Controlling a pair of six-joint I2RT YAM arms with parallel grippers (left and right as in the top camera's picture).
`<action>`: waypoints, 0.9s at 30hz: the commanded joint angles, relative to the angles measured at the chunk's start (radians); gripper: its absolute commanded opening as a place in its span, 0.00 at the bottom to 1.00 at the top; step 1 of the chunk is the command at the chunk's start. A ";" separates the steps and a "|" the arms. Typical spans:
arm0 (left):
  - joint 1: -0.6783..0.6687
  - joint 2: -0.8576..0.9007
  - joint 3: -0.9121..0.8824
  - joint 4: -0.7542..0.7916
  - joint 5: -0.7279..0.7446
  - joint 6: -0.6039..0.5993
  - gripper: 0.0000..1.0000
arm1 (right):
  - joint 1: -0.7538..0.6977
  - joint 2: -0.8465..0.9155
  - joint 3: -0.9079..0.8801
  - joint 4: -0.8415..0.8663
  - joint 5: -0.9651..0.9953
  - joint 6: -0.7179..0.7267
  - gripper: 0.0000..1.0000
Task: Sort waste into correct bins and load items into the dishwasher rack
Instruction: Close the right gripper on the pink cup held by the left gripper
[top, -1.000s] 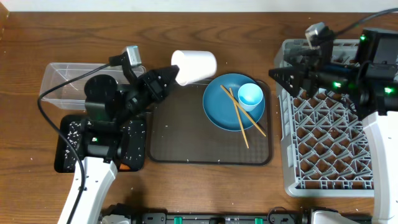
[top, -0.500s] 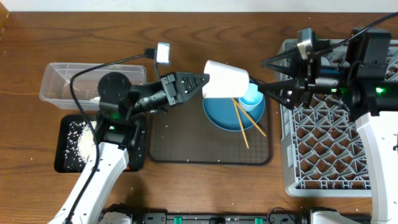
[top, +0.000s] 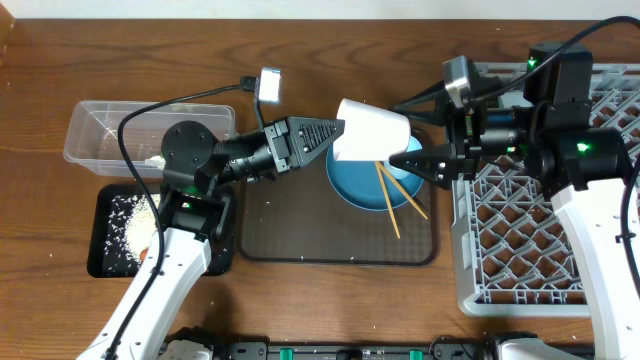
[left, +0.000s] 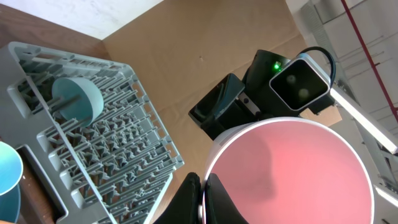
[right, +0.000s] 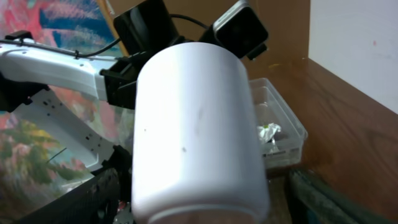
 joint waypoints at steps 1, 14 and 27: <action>-0.002 -0.005 0.014 0.009 0.008 -0.010 0.06 | 0.028 0.006 0.008 0.006 -0.025 -0.017 0.83; -0.002 -0.005 0.014 0.009 0.008 -0.009 0.06 | 0.064 0.006 0.008 0.023 0.005 -0.013 0.65; -0.002 -0.005 0.002 -0.055 0.066 0.030 0.11 | 0.064 0.006 0.008 0.047 0.171 0.035 0.47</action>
